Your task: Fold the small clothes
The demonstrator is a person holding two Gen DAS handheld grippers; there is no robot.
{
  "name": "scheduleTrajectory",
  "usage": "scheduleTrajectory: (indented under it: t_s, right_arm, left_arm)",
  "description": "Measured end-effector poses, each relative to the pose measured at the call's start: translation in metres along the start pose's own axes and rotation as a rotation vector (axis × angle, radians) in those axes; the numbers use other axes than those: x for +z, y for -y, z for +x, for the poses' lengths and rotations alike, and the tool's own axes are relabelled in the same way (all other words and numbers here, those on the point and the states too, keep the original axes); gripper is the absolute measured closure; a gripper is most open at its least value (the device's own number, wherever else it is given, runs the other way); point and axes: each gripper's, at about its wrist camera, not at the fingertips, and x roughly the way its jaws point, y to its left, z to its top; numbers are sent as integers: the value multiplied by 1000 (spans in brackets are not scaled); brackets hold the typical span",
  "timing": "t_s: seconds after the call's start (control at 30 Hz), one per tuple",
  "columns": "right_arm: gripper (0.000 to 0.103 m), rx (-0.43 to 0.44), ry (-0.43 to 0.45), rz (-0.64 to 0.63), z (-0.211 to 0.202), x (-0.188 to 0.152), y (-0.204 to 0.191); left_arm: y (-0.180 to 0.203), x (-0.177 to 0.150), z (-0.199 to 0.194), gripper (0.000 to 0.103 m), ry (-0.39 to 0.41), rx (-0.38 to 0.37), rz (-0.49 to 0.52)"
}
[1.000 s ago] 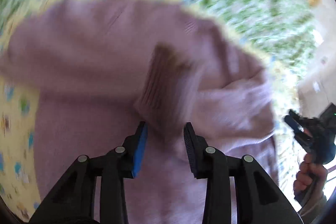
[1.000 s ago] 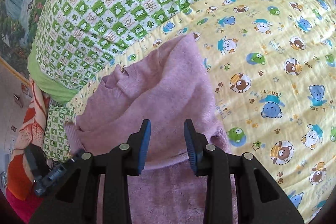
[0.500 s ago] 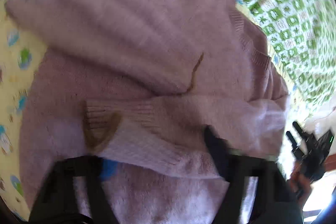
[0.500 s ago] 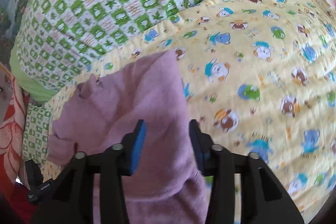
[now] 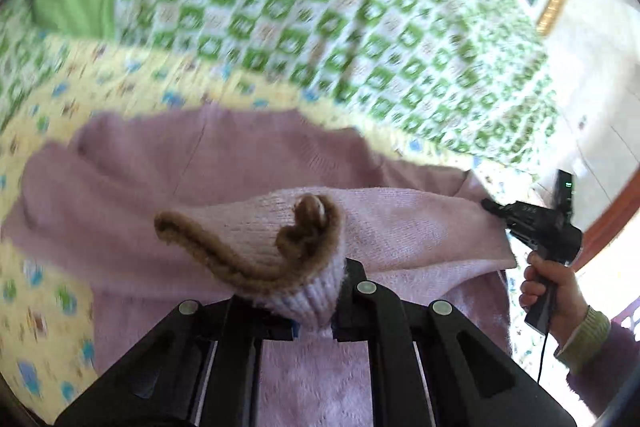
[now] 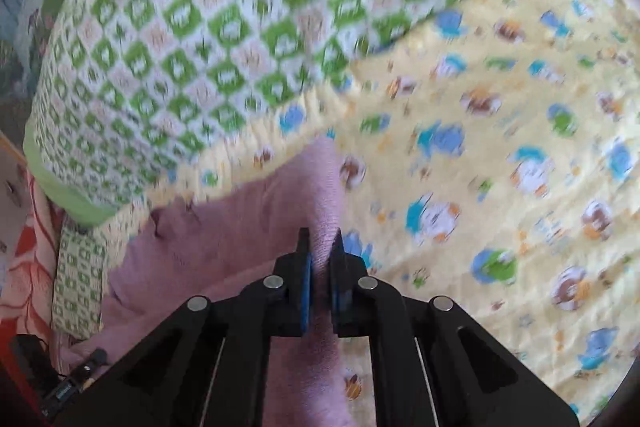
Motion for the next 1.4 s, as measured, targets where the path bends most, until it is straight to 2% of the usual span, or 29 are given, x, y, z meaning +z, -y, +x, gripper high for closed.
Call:
scheduleTrajectory:
  t_s: [0.07,0.17,0.23,0.3,0.37,0.53,0.57,0.63,0.7,0.77,0.9,1.07,1.2,1.27,1.3,1.33,1.37,1.4]
  right_arm:
    - [95,-24,-7,-20,1,1,0]
    - [95,-70,-42,-55,19,-8,-1]
    - [95,-99,-63,-73,30,-16,-2]
    - [95,-116,-71,-94,35,-21,-3]
    - [95,-126,-74,-114,36,-25,-4]
    - [91,-175,-94,-187,36,-28,-10]
    - [87,-185,-98,-192,35,-28,-11]
    - [81,-212,-87,-179,28,-26,-12]
    - [76,-216,-54,-160,16,-25,-15]
    - [65,-208,-19,-146,2,-26,-20]
    - [60,-152,12,-114,-21,-36,-33]
    - [60,-55,-69,-134,-20,-70,-69]
    - [60,5,-150,-207,-10,-104,-103]
    - [60,33,-186,-247,-6,-118,-117]
    - [60,47,-200,-259,-5,-123,-122]
    - [60,60,-214,-272,-4,-128,-128]
    - [60,71,-222,-285,-4,-132,-131]
    - [60,77,-227,-295,-4,-134,-134]
  left_arm:
    - [-2,-4,13,95,-19,6,33]
    - [-18,-20,41,94,-99,58,44]
    - [-28,-34,41,94,-129,103,69]
    - [-40,-43,43,93,-146,112,61]
    - [-46,-47,41,88,-154,127,60]
    - [-61,-60,28,67,-196,147,-1]
    - [-66,-61,21,64,-193,150,-24]
    - [-77,-62,11,52,-196,167,-72]
    - [-93,-64,-3,51,-186,177,-134]
    - [-112,-64,-14,49,-183,183,-209]
    - [-146,-59,-23,43,-184,187,-357]
    - [-183,-45,-13,41,-204,182,-544]
    - [-198,-30,-2,41,-181,151,-626]
    - [-198,-20,2,45,-164,184,-615]
    - [-196,-16,4,60,-154,187,-605]
    - [-194,-12,4,91,-141,176,-588]
    - [-190,-7,3,99,-129,172,-566]
    - [-185,-2,1,99,-111,176,-547]
